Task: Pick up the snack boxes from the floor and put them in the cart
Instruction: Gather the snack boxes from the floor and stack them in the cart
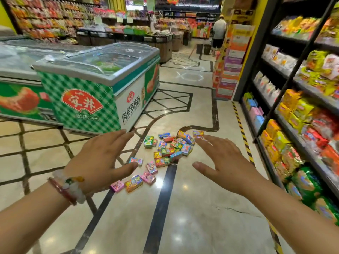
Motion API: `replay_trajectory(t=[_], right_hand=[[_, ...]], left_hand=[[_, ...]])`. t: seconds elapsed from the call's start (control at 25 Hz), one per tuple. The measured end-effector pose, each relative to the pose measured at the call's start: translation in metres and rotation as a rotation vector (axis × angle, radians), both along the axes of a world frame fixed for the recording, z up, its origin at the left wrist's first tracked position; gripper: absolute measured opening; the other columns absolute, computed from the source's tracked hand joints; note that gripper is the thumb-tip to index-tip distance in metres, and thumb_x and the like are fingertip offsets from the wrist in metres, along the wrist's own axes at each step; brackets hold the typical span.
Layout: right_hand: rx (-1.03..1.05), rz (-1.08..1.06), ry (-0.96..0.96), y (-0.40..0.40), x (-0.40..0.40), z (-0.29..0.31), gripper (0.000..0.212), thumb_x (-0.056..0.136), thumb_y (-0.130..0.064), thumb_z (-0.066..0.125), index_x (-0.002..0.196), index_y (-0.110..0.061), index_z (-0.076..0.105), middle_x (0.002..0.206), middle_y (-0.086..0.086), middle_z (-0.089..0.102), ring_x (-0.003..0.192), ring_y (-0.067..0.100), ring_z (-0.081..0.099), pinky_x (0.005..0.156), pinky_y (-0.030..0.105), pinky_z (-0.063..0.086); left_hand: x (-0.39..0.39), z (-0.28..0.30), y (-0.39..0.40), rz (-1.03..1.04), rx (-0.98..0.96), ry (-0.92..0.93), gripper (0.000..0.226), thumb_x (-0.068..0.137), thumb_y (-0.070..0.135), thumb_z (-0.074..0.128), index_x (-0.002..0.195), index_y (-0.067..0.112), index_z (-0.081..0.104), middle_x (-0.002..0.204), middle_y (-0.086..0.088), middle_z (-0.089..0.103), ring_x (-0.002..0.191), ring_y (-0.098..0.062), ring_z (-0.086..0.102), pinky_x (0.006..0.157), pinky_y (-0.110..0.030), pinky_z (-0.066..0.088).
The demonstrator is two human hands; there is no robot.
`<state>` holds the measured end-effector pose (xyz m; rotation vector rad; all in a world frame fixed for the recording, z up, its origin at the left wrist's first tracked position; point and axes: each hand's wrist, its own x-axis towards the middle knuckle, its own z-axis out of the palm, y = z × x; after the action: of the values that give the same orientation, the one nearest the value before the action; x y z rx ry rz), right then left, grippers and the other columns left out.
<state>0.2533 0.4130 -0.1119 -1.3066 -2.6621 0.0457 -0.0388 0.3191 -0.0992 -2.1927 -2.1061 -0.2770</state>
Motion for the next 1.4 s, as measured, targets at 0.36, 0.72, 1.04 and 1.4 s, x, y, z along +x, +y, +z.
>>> replay_trajectory(t=[0.36,0.72,1.04,1.4], right_hand=[[-0.012,0.030,0.072,0.141,-0.140,-0.030,0.090,0.067,-0.077,0.001,0.150,-0.041,0.008,0.156,-0.006,0.018,0.143,0.013,0.009,0.115,0.027,-0.001],[-0.046,0.046,0.058,0.260,-0.223,-0.093,0.074,0.083,-0.068,0.027,0.140,-0.026,0.047,0.139,0.008,0.051,0.132,0.028,0.042,0.111,0.035,0.022],[-0.041,0.025,0.054,0.398,-0.307,-0.193,0.060,0.086,-0.058,0.037,0.134,-0.023,0.048,0.129,0.010,0.059,0.120,0.027,0.047,0.103,0.039,0.032],[-0.205,-0.036,0.045,0.470,-0.377,-0.507,0.059,0.085,-0.052,0.040,0.130,-0.017,0.055,0.120,0.006,0.064,0.109,0.021,0.053,0.085,0.038,0.051]], left_hand=[[-0.118,-0.013,0.148,-0.018,-0.047,0.026,0.101,0.062,0.079,0.004,0.150,0.031,0.011,0.157,0.005,0.017,0.142,-0.016,0.018,0.113,-0.036,0.015],[-0.193,-0.068,0.275,-0.040,-0.051,0.063,0.085,0.075,0.071,0.027,0.142,0.021,0.040,0.144,-0.005,0.044,0.129,-0.023,0.039,0.106,-0.036,0.025],[-0.258,-0.166,0.412,-0.056,-0.073,0.013,0.072,0.076,0.059,0.043,0.133,0.015,0.044,0.132,-0.013,0.054,0.120,-0.028,0.043,0.098,-0.039,0.028],[-0.337,-0.507,0.494,-0.012,-0.214,-0.140,0.069,0.077,0.057,0.042,0.129,0.011,0.050,0.128,-0.015,0.058,0.117,-0.025,0.043,0.095,-0.038,0.038]])
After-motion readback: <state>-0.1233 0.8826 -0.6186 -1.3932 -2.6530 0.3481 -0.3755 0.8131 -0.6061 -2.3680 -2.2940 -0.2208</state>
